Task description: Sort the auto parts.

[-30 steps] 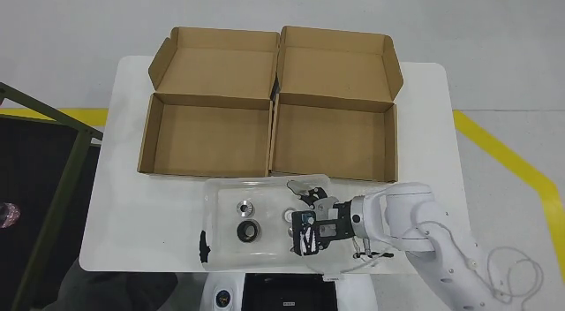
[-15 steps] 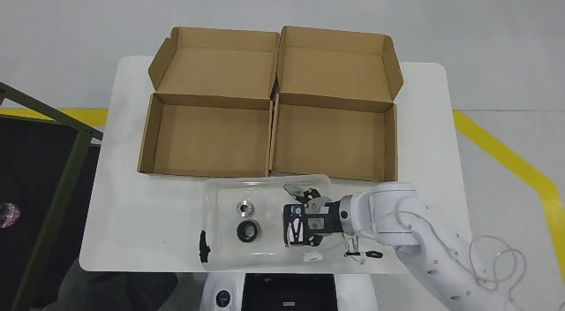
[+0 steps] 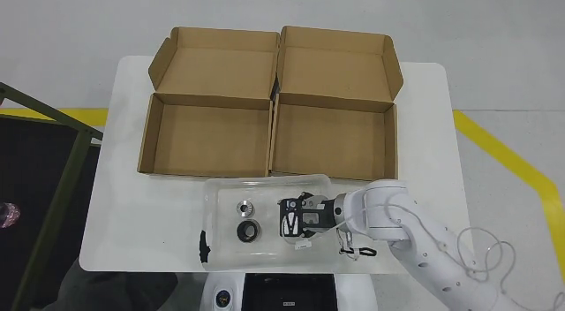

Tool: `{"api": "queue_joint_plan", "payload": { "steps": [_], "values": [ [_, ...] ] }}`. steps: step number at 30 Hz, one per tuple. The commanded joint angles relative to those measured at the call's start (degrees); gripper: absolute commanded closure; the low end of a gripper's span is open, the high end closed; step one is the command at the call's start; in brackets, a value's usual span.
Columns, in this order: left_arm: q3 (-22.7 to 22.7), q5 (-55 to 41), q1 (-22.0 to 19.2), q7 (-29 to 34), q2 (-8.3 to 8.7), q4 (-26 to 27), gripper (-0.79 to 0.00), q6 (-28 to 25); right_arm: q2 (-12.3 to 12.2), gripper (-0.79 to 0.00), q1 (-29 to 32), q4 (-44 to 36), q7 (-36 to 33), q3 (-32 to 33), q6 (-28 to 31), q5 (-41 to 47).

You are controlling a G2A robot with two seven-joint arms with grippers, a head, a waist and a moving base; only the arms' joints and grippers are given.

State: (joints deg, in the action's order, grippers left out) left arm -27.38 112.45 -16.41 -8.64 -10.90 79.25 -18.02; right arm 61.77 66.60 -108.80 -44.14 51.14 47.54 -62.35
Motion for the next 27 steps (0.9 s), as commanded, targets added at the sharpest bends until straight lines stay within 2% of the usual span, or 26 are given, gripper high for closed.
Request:
{"api": "queue_joint_plan", "payload": {
  "steps": [1,10,27],
  "values": [
    [0.0,0.0,0.0,0.0,0.00,0.0,-0.785,0.0,-0.1,0.000,0.0,-0.1,0.2,0.0,0.1,0.4],
    [0.0,0.0,0.0,0.0,0.00,0.0,-0.785,0.0,-0.3,0.000,-0.6,-1.3,4.3,0.7,0.6,1.9],
    [0.0,0.0,0.0,0.0,0.00,0.0,-0.785,0.0,-0.4,0.000,-0.4,-5.9,27.2,5.7,-0.9,-4.5]
  ]
}}
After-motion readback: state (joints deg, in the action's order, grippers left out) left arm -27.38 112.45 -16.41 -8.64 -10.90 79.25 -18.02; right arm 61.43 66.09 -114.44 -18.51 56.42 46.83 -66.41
